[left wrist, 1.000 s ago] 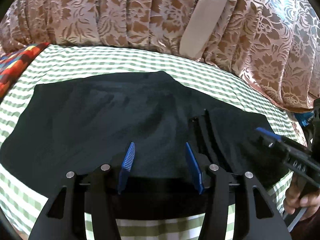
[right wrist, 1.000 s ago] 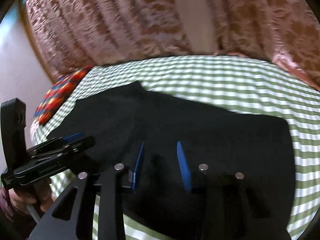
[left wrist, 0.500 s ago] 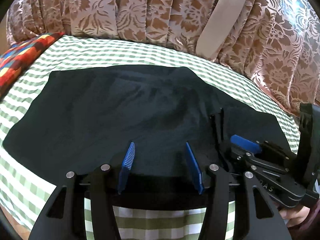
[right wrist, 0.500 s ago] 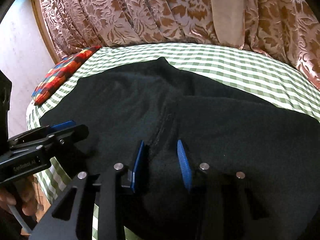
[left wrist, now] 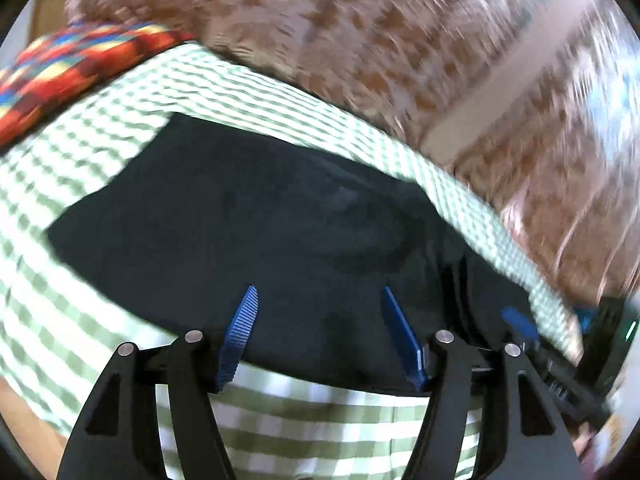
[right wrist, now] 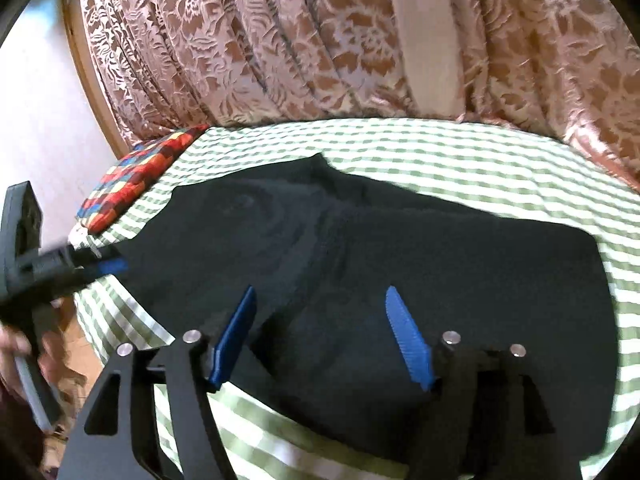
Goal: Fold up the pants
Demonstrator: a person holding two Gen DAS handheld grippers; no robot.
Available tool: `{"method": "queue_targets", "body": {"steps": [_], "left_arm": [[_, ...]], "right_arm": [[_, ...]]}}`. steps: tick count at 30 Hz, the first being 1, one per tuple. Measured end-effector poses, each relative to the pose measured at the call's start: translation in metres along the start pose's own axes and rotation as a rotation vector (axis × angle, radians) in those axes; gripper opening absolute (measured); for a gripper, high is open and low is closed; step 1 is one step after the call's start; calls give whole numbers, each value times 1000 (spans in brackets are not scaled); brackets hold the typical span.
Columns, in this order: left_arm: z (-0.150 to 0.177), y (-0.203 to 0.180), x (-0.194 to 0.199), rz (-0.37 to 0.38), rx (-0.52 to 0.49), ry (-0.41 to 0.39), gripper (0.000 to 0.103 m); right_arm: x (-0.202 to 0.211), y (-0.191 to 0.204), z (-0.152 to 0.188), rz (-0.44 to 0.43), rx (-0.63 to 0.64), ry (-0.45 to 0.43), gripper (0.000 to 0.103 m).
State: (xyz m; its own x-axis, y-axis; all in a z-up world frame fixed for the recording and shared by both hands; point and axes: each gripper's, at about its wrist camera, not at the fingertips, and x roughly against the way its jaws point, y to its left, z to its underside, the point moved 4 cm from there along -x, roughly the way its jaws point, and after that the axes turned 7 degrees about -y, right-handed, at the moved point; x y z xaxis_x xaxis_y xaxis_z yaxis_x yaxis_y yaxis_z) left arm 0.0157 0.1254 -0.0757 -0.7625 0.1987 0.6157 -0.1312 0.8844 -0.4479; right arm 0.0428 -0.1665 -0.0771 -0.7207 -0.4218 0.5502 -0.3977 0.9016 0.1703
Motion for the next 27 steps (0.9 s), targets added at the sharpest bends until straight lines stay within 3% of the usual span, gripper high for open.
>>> {"method": "queue_targets", "body": {"steps": [3, 6, 9, 11, 14, 18, 21, 23, 27], "left_arm": [[-9, 43, 24, 28, 181, -42, 63], [-10, 94, 46, -18, 358, -103, 63], [-4, 127, 52, -68, 489, -109, 63], [0, 138, 46, -45, 555, -81, 63], [4, 143, 36, -49, 594, -69, 63], [3, 141, 17, -72, 586, -41, 63], [2, 140, 4, -98, 577, -37, 50], [2, 145, -4, -113, 593, -38, 49], [3, 150, -7, -127, 594, -50, 21]], "right_arm": [[13, -24, 4, 56, -44, -26, 68], [13, -51, 12, 117, -102, -14, 68], [7, -65, 24, 117, -150, 12, 69], [5, -62, 28, 130, -113, 11, 71], [2, -57, 31, 127, -87, 15, 80], [-4, -58, 32, 122, -82, 34, 82], [-5, -57, 32, 103, -81, 29, 89], [-5, -55, 33, 97, -70, 18, 91], [-4, -54, 34, 97, -55, -12, 92]]}}
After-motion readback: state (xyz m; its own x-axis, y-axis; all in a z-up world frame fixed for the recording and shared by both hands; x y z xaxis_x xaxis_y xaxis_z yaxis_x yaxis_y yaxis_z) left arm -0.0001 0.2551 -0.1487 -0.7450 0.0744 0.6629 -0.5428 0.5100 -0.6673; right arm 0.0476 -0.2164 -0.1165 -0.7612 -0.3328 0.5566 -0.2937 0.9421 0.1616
